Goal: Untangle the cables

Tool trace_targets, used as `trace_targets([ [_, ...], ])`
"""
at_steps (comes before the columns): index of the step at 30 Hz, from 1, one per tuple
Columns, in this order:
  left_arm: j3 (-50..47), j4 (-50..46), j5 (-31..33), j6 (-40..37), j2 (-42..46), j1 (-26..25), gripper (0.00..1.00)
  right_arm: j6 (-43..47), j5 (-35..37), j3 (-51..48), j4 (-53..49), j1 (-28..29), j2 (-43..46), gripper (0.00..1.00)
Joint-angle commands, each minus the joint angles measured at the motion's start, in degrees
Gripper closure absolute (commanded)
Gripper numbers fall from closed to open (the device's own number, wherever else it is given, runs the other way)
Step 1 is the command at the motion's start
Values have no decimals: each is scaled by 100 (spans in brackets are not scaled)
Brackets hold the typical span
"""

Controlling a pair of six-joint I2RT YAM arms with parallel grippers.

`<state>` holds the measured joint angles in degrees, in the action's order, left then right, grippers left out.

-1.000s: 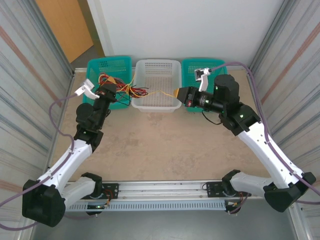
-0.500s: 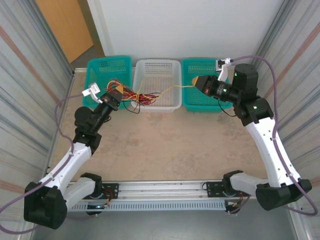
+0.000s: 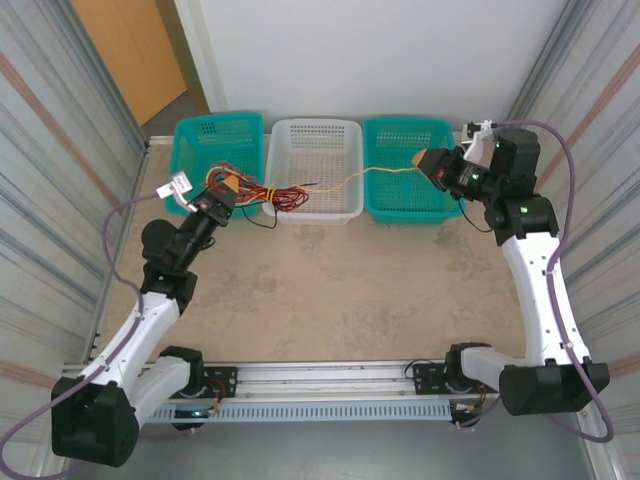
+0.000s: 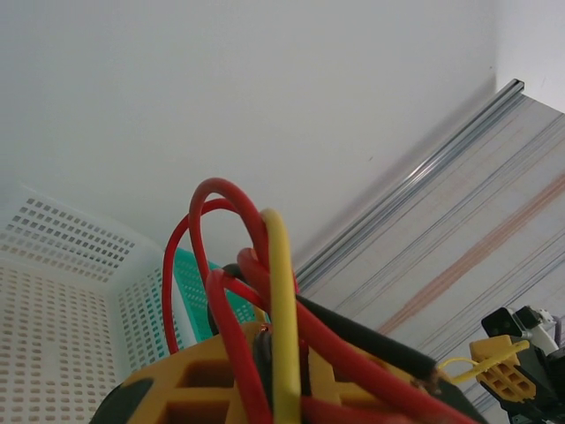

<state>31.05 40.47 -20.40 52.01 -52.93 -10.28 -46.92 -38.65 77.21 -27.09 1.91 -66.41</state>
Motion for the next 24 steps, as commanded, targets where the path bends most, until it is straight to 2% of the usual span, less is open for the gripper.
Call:
trace_targets([
  [1,-79,58,126,62,201,240,100,-25,227,-38,24,-393,5,100],
  [12,-255,172,142,344,257,508,100,226,278,-193,-348,-999,102,100],
  [20,-426,112,260,422,381,643,100,235,-117,-200,-411,-1850,226,100],
  [24,-535,101,250,492,404,809,100,244,-117,-163,-429,-2041,282,100],
])
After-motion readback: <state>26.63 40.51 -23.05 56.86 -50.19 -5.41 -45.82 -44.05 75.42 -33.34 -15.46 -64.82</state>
